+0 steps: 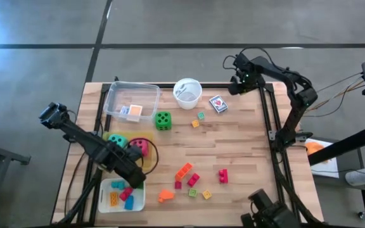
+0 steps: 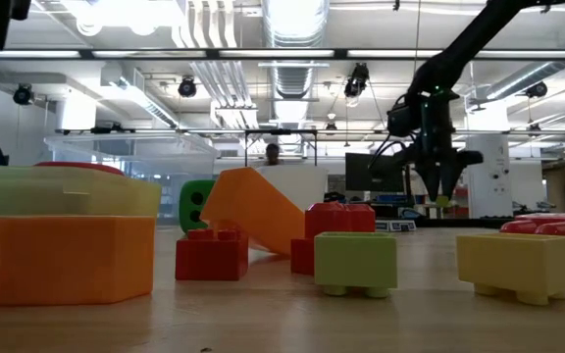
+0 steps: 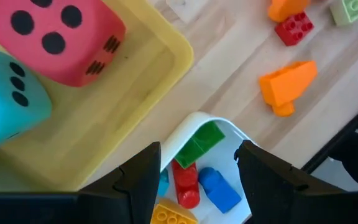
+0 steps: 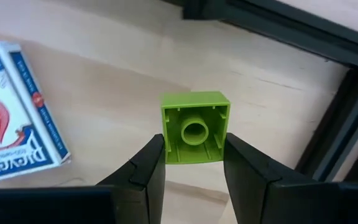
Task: Pick & Place Toys
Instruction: Put the dark green game piece into the white bin
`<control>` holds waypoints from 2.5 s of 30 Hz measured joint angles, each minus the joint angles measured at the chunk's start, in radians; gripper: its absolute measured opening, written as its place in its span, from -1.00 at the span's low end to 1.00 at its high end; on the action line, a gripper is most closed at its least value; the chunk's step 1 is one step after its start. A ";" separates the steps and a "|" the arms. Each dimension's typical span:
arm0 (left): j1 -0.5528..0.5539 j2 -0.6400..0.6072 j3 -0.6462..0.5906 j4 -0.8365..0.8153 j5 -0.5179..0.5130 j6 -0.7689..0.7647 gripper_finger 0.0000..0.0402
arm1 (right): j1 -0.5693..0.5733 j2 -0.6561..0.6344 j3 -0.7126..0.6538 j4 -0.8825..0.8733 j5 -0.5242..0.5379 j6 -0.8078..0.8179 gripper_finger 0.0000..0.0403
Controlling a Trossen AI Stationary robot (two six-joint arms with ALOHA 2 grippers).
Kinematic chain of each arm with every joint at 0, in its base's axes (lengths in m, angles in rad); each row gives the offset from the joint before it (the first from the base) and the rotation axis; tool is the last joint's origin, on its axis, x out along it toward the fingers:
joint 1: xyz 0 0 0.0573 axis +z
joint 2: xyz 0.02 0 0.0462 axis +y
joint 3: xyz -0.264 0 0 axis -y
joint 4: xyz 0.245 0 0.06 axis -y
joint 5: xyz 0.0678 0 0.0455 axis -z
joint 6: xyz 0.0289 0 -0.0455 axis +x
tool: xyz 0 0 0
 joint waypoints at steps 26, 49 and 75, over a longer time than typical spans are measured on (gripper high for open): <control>0.103 -0.016 0.000 -0.010 0.000 -0.011 0.01 | 0.228 -0.418 -0.265 0.045 -0.029 -0.059 -0.40; 0.332 -0.097 0.000 0.246 0.040 0.060 0.01 | 0.698 -0.717 -0.307 0.113 -0.049 0.158 -0.40; 0.469 -0.097 0.000 0.856 0.016 -0.076 0.01 | 1.192 -0.293 0.271 0.164 0.098 -0.071 -0.40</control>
